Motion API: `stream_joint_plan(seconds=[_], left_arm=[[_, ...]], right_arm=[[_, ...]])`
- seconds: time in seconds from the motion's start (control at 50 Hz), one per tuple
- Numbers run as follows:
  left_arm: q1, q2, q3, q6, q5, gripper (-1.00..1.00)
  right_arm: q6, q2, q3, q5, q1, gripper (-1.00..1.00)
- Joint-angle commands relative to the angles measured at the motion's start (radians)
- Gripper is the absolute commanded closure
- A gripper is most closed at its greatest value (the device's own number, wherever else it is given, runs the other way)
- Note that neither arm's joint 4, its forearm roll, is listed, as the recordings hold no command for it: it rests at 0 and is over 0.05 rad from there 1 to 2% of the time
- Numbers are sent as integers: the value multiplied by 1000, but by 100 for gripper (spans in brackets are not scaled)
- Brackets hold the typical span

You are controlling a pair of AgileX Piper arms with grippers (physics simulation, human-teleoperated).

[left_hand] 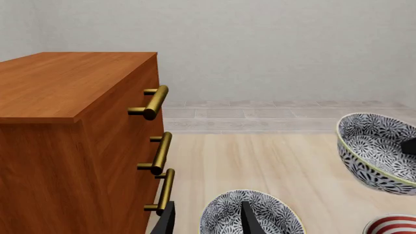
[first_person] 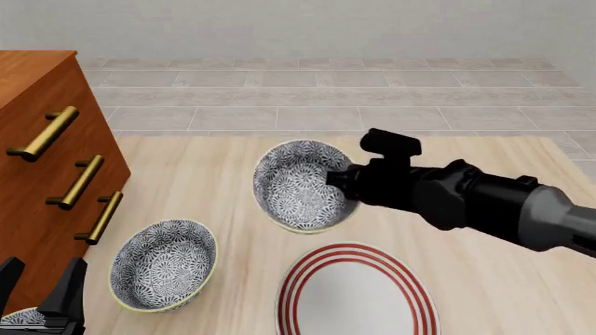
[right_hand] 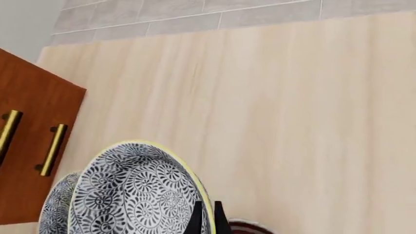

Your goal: Pick up the bowl and put it in the front on the plate.

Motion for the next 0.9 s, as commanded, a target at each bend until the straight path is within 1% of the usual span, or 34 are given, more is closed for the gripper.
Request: stream_joint_plan(seconds=[0.02, 0.12, 0.14, 0.3, 0.46, 0.72, 0.9], left_arm=[[0, 0, 0, 0, 0, -100], [0, 0, 0, 0, 0, -100], [0, 0, 0, 0, 0, -100], [0, 0, 0, 0, 0, -100], [0, 0, 0, 0, 0, -100], [0, 0, 0, 0, 0, -100], [0, 0, 0, 0, 0, -100]], right_arm=[[21, -114, 133, -19, -40, 100], [26, -144, 177, -20, -50, 100], [27, -154, 202, -26, -52, 100], [44, -180, 281, -53, -44, 100], [74, -191, 379, -107, -34, 100], [72, -196, 451, -141, -43, 100], [76, -184, 508, -188, -41, 100]])
